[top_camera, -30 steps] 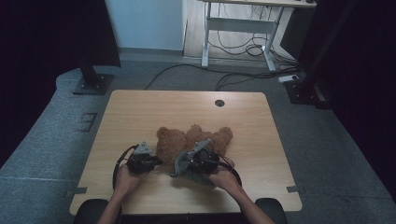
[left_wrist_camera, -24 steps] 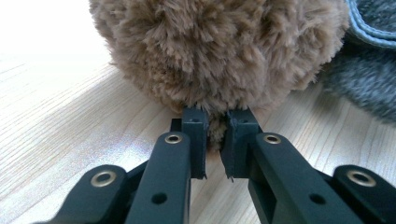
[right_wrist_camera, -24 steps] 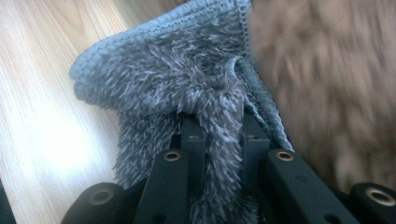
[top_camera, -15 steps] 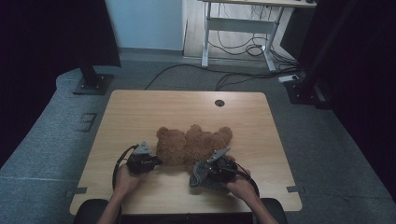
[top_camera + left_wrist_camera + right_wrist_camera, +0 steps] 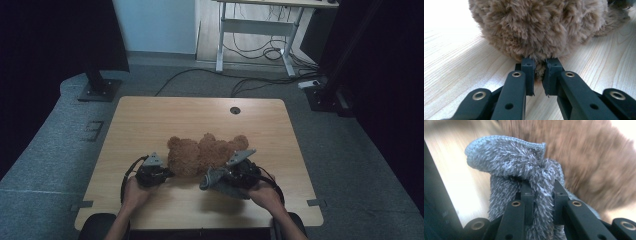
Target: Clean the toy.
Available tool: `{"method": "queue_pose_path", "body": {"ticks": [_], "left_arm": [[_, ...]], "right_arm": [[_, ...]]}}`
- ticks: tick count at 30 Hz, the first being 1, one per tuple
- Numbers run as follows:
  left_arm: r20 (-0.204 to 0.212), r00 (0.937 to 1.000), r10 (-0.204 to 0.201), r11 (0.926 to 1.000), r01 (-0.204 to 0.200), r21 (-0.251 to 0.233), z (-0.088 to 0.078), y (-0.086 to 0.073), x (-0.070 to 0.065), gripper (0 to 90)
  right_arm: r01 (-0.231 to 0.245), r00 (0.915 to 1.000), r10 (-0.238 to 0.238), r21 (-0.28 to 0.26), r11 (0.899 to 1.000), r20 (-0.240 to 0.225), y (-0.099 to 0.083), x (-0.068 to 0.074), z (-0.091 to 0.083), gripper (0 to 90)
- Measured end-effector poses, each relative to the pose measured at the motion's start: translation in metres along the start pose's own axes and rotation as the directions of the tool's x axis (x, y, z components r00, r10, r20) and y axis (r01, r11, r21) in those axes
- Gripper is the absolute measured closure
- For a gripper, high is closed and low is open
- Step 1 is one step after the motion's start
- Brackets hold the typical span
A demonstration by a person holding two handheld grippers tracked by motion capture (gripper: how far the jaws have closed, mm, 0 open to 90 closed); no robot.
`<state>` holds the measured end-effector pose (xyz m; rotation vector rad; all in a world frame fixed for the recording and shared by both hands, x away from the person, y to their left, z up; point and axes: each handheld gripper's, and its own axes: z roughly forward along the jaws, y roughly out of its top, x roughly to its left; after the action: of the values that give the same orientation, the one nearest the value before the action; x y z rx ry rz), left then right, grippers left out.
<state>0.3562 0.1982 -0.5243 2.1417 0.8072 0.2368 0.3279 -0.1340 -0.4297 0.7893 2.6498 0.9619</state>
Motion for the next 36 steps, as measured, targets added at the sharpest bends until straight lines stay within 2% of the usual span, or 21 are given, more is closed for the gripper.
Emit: {"method": "queue_pose_path", "body": {"ticks": [6, 14, 18, 24, 28, 30, 33, 36], "left_arm": [[-0.003, 1.0, 0.002, 1.0, -0.002, -0.002, 0.0, 0.0, 0.0, 80.1], [0.003, 1.0, -0.001, 1.0, 0.001, -0.007, 0.001, -0.001, -0.001, 80.1], [0.007, 1.0, 0.0, 1.0, 0.0, -0.008, 0.001, -0.001, 0.0, 80.1], [0.009, 1.0, 0.002, 1.0, -0.002, -0.004, 0.001, -0.001, 0.0, 80.1], [0.007, 1.0, 0.005, 1.0, -0.005, -0.003, 0.001, -0.001, 0.0, 80.1], [0.007, 1.0, 0.004, 1.0, -0.004, -0.002, 0.001, -0.001, 0.0, 80.1], [0.008, 1.0, -0.001, 1.0, 0.001, 0.004, 0.001, -0.001, 0.0, 80.1], [0.007, 1.0, -0.005, 1.0, 0.005, 0.007, 0.001, -0.001, 0.0, 80.2]], "right_arm": [[0.018, 0.9997, -0.017, -0.044, 0.999, 0.019, 0.038, -0.011, 0.001, 76.4], [0.014, 0.9996, -0.012, -0.073, 0.997, 0.026, 0.09, -0.026, 0.027, 76.4], [0.025, 0.9994, -0.023, -0.077, 0.997, 0.027, 0.116, -0.027, 0.041, 76.4], [0.045, 0.9989, -0.044, -0.074, 0.996, 0.017, 0.15, -0.019, 0.067, 76.4], [0.059, 0.9982, -0.06, -0.065, 0.996, -0.009, 0.166, -0.01, 0.087, 76.4], [0.082, 0.9964, -0.083, -0.043, 0.996, -0.018, 0.171, -0.004, 0.102, 76.4], [0.115, 0.9934, -0.115, 0.012, 0.993, -0.007, 0.171, 0.0, 0.121, 76.4], [0.122, 0.9925, -0.122, 0.039, 0.992, 0.005, 0.164, -0.001, 0.129, 76.4]]}}
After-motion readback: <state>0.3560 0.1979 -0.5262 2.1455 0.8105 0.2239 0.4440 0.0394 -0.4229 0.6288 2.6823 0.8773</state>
